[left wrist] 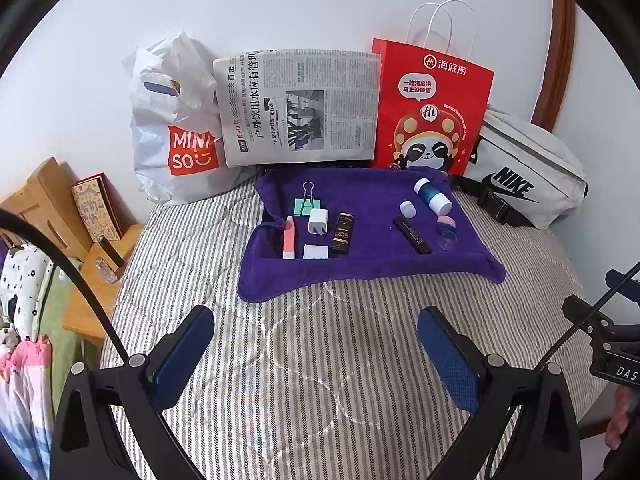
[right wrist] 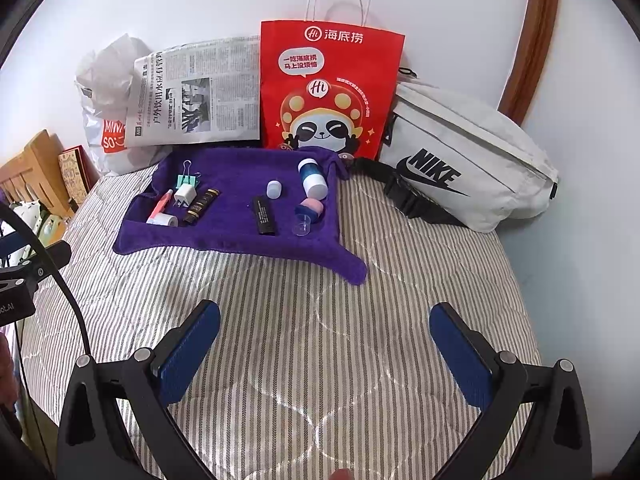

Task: Organize rigid objects

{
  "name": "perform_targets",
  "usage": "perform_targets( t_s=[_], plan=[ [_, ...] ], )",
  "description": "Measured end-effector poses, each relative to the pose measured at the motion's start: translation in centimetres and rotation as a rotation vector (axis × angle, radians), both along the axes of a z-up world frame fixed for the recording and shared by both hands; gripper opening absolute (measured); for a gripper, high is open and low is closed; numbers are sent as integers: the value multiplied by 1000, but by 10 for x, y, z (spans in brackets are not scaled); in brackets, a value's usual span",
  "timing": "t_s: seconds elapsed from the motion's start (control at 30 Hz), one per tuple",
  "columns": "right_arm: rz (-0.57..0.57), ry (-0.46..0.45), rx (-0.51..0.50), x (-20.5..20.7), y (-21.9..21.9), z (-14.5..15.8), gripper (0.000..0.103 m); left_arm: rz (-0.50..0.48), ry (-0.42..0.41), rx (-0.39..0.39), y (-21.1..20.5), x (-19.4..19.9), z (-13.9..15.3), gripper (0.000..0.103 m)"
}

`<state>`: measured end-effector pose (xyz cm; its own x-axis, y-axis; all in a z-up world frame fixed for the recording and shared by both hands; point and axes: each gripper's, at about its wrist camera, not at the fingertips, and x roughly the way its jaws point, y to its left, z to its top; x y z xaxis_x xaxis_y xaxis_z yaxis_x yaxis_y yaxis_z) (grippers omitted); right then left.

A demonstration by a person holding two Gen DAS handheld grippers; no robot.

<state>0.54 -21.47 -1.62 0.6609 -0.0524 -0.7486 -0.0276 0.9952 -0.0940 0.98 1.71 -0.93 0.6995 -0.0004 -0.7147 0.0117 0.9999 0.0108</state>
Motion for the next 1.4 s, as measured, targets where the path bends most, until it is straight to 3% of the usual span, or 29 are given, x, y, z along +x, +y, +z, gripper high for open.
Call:
perform_targets(
  t_s=[1.4],
  plan=[
    [-1, -6, -9, -12, -1, 1, 103, -10, -15, -14, 2, -4, -2, 103]
  ],
)
